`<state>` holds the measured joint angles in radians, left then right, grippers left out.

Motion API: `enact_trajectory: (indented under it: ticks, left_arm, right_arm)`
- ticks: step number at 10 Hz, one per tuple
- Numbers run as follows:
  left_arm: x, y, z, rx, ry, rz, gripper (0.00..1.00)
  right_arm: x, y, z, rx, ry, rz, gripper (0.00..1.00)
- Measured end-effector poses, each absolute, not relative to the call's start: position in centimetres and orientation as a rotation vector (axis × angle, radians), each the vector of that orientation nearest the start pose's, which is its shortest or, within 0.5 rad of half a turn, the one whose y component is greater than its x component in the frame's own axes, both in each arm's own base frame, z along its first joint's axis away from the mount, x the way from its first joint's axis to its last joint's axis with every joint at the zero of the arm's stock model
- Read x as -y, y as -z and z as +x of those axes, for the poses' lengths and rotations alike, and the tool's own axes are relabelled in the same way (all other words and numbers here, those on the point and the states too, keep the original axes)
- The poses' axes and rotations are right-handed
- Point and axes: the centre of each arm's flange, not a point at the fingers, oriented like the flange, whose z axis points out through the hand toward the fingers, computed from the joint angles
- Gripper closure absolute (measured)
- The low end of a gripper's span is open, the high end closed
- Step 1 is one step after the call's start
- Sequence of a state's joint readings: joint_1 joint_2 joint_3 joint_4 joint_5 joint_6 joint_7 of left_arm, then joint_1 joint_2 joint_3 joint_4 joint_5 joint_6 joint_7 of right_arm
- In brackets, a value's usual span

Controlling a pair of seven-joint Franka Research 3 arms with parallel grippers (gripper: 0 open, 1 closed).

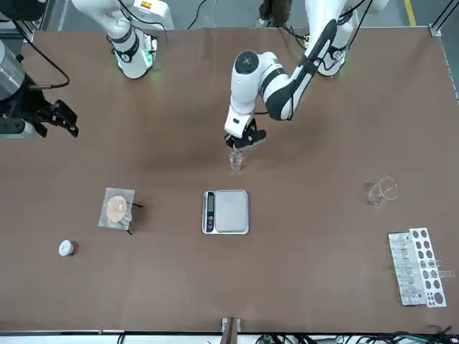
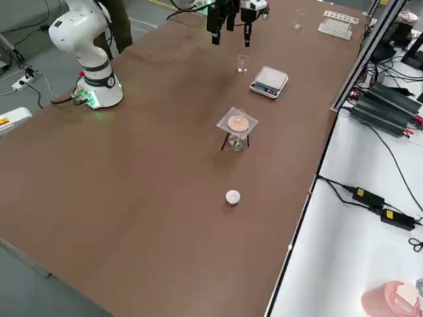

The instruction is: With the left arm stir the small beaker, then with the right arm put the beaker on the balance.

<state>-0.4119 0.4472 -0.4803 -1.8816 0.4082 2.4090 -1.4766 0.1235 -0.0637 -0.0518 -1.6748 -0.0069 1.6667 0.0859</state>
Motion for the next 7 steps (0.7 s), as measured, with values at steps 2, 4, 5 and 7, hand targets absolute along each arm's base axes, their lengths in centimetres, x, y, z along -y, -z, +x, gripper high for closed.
enact_trajectory:
  ticks: [2, 4, 5, 7]
  left_arm:
    - [49.00, -30.89, 42.34, 0.592, 0.232, -3.186, 0.92]
    - [49.11, -30.66, 41.94, 0.593, 0.220, -3.168, 0.92]
    - [49.08, -30.53, 41.78, 0.591, 0.212, -3.156, 0.92]
    - [48.92, -30.43, 41.81, 0.593, 0.208, -3.144, 0.92]
  right_arm:
    - [-3.73, -61.86, 54.18, -0.022, 0.087, -3.140, 0.00]
    - [-3.71, -61.86, 54.18, -0.022, 0.087, -3.140, 0.00]
    - [-3.71, -61.86, 54.18, -0.022, 0.087, -3.140, 0.00]
    - [-3.70, -61.86, 54.18, -0.023, 0.087, -3.140, 0.00]
